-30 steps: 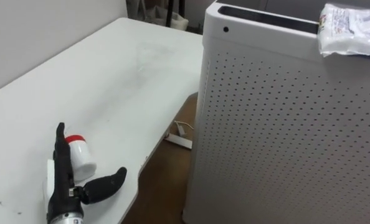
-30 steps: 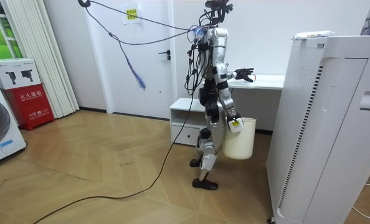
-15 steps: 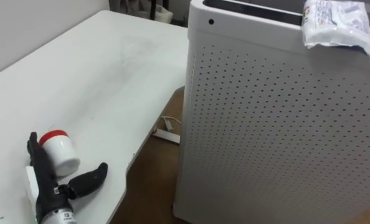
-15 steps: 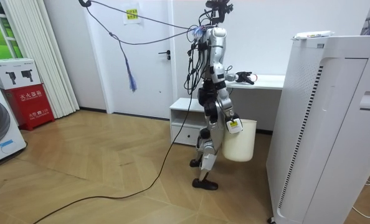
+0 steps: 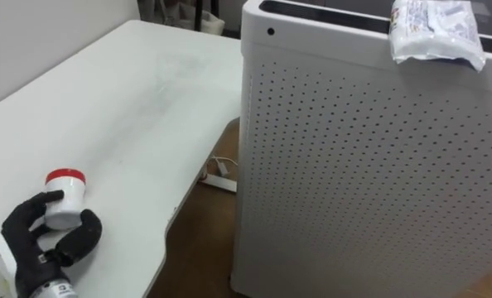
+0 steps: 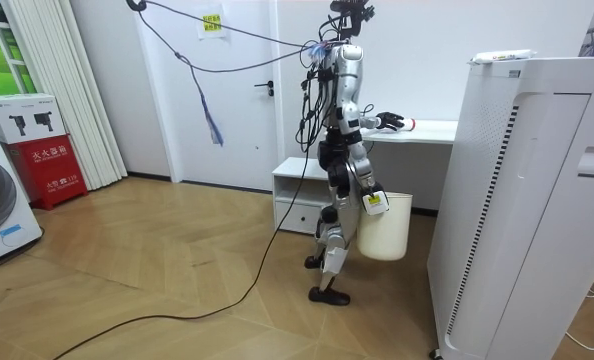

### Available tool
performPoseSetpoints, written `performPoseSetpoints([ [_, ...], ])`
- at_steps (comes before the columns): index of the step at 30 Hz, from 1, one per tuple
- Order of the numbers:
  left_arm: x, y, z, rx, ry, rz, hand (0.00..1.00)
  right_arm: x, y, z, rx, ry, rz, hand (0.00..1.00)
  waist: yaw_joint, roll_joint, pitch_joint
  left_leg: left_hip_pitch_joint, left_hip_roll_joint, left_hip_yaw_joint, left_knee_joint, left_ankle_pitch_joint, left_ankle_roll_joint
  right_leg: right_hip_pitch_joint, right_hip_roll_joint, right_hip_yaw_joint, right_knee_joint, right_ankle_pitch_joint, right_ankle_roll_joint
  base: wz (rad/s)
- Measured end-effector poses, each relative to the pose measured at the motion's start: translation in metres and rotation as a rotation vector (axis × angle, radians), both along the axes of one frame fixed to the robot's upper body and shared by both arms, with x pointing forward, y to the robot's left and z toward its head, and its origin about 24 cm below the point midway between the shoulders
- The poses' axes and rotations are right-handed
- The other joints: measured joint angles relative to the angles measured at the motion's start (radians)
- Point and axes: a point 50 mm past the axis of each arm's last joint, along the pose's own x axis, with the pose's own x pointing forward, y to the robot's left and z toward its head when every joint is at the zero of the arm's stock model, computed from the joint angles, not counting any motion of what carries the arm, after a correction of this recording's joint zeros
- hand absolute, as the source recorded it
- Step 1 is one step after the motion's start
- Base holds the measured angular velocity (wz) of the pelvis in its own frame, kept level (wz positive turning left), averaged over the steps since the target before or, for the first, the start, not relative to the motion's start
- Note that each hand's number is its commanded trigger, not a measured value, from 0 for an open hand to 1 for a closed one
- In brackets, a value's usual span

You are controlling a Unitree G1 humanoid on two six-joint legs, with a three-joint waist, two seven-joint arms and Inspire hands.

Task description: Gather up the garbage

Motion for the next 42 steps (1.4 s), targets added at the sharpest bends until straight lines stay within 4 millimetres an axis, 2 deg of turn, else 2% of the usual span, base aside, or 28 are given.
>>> performPoseSetpoints([
  [5,0.001,0.003,0.0,-0.002,0.003,-0.005,1.0,0.0,0.002,0.0,0.0,0.003,0.01,1.0,0.001,-0.014,0.0077,0.014,0.0,0.002,-0.001,0.0,0.0,0.01,0.0,-0.002,0.001,0.0,0.0,0.0],
  [14,0.011,0.014,0.007,0.013,0.001,0.019,1.0,0.002,0.005,0.0,0.032,0.007,-0.011,1.0,-0.001,-0.056,0.0019,0.016,0.007,0.028,0.001,-0.004,0.002,0.0,0.001,0.005,0.015,0.0,-0.001,-0.06],
  [16,0.011,0.014,0.007,0.019,0.0,0.015,1.0,0.003,0.005,0.001,0.038,0.003,-0.007,1.0,0.001,-0.058,0.0013,0.016,0.017,0.038,0.016,-0.015,0.003,0.002,0.003,0.011,0.016,0.0,0.0,-0.12],
  [19,0.012,0.01,0.007,0.016,-0.004,0.004,1.0,0.005,0.006,0.001,0.047,-0.006,-0.001,1.0,0.001,-0.061,0.0018,0.023,0.018,0.05,0.011,-0.016,0.004,0.0,0.003,0.016,0.016,0.001,0.001,-0.13],
  [26,0.018,-0.015,0.007,-0.011,-0.016,-0.121,1.0,0.008,0.007,0.002,0.065,-0.02,0.006,1.0,0.014,-0.055,0.0033,0.031,0.033,0.077,0.015,-0.028,-0.002,-0.004,0.013,0.007,0.014,0.006,-0.006,-0.15],
  [31,0.018,-0.052,0.005,-0.039,-0.005,-0.35,1.0,0.015,0.009,0.005,0.065,-0.047,0.028,1.0,0.025,-0.036,-0.0009,0.029,0.036,0.085,0.012,-0.031,-0.004,-0.014,0.017,0.01,0.013,0.006,-0.006,-0.09],
  [34,0.019,-0.068,0.004,-0.066,0.009,-0.489,1.0,0.021,0.009,0.007,0.056,-0.077,0.049,1.0,0.029,-0.018,0.001,0.03,0.036,0.095,0.012,-0.031,-0.004,-0.018,0.016,0.012,0.014,0.006,-0.006,-0.08],
  [37,0.013,-0.08,0.005,-0.115,0.009,-0.594,1.0,0.026,0.01,0.009,0.041,-0.101,0.08,1.0,0.024,-0.002,-0.0023,0.033,0.037,0.1,0.013,-0.031,-0.004,-0.019,0.015,0.009,0.013,0.006,-0.006,-0.1],
  [42,0.011,-0.1,0.015,-0.178,-0.027,-0.782,1.0,0.033,0.01,0.011,0.023,-0.121,0.115,1.0,0.021,0.002,-0.0004,0.028,0.037,0.102,0.013,-0.031,-0.004,-0.032,0.013,0.003,0.019,0.007,-0.008,-0.02],
])
